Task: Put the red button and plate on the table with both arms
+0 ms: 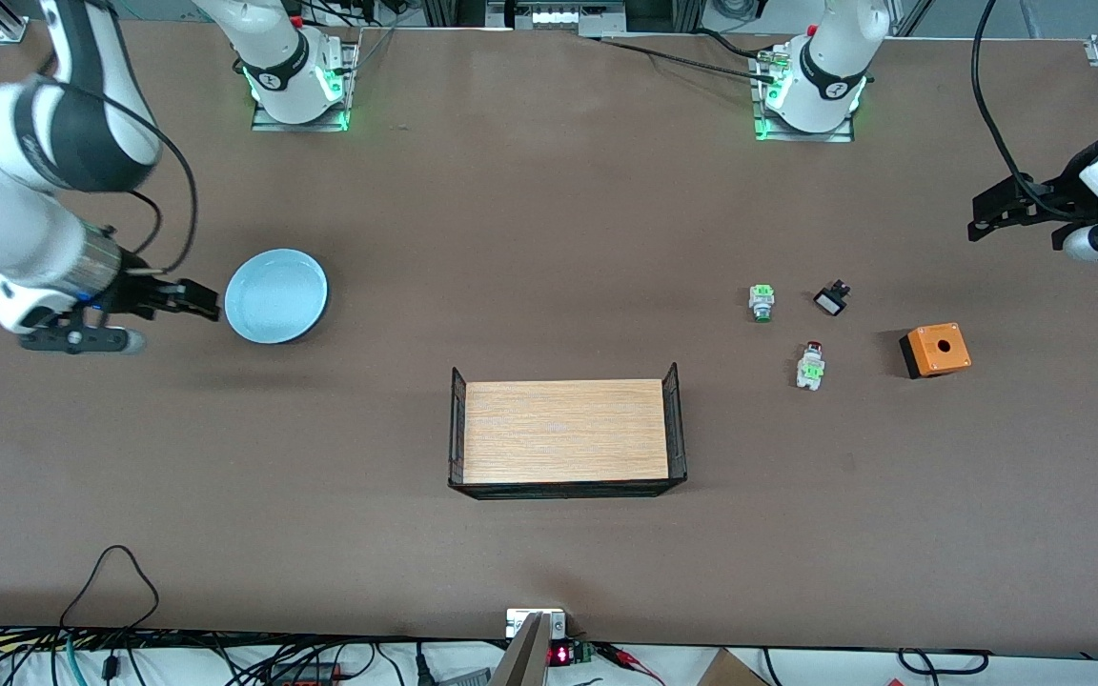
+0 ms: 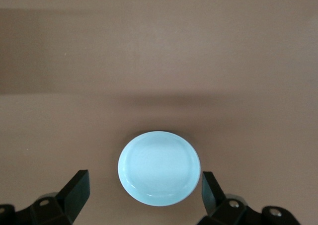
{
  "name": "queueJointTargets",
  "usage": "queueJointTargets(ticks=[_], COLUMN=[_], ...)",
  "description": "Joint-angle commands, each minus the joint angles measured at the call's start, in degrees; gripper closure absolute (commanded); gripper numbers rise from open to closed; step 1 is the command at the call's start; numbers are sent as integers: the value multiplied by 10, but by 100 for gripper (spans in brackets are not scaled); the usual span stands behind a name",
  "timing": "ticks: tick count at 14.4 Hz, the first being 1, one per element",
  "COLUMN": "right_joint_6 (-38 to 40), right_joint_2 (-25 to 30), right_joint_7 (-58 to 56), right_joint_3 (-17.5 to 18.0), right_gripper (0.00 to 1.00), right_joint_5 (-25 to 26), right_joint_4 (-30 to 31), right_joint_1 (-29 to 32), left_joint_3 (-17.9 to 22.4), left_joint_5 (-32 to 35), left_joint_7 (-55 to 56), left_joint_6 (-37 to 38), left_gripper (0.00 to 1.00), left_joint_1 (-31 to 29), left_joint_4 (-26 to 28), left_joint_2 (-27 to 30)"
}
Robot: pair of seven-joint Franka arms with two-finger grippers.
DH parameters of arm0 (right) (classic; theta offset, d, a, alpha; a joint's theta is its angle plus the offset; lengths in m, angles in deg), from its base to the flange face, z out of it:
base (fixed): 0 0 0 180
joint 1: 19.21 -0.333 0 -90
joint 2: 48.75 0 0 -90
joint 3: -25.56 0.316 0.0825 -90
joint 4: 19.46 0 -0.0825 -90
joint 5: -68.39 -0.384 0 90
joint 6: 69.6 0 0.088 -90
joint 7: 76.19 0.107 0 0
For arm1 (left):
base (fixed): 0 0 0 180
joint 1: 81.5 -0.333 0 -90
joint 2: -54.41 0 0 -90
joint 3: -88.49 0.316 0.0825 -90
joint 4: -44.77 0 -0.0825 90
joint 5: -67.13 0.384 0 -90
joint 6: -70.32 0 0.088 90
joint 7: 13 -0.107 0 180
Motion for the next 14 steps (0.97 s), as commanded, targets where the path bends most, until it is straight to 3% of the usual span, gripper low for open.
queueJointTargets(ticks=[1, 4, 7, 8, 12, 14], right_joint_6=[82, 97, 108, 109, 152, 95], right_joint_2=[-5, 5, 3, 3, 27, 70], right_joint_7=[-4, -7, -82, -97, -89, -73], right_joint_3=[0, -27, -148, -166, -169, -169], right_gripper=[0, 0, 0, 0, 0, 0], right_joint_5=[17, 25, 20, 19, 17, 17], right_joint_4=[-89, -121, -145, -146, -122, -54], right_joint_1=[1, -9, -84, -95, -93, -93], left_joint_3=[-3, -2, -2, -2, 1, 1], left_joint_5=[-5, -5, -5, -5, -8, -8], left_joint_7=[-11, -12, -11, -11, -12, -11], left_joint_6=[10, 9, 9, 9, 9, 9], left_gripper=[0, 0, 0, 0, 0, 0], left_joint_1=[0, -3, -1, -2, -4, -3], left_joint_4=[-20, -20, -20, -20, -20, -20], left_joint_2=[-13, -14, -14, -14, -14, -14])
